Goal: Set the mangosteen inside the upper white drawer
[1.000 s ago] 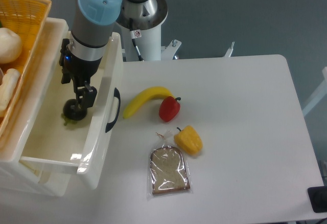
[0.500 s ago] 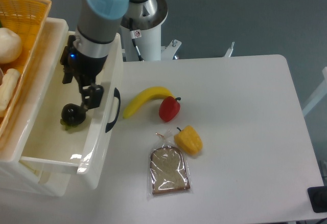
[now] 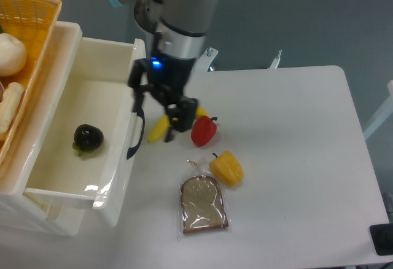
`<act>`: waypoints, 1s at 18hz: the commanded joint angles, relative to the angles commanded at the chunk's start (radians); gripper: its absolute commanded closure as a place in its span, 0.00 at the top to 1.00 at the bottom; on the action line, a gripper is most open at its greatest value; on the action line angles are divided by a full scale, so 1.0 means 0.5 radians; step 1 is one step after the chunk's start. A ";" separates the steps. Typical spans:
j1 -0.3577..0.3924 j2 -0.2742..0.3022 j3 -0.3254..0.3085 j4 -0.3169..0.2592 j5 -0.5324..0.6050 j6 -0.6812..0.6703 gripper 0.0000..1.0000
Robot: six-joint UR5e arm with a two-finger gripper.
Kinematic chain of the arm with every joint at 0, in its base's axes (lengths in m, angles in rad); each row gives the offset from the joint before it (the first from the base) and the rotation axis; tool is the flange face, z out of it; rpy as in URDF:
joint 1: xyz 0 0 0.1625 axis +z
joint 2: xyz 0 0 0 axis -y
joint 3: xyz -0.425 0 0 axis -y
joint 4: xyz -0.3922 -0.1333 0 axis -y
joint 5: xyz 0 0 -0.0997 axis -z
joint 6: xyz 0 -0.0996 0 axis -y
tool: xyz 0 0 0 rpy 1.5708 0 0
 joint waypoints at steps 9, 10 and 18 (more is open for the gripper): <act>0.227 -0.255 -0.006 0.003 0.509 0.365 1.00; 0.233 -0.304 -0.003 0.006 0.585 0.417 1.00; 0.313 -0.592 0.040 0.160 0.770 0.568 1.00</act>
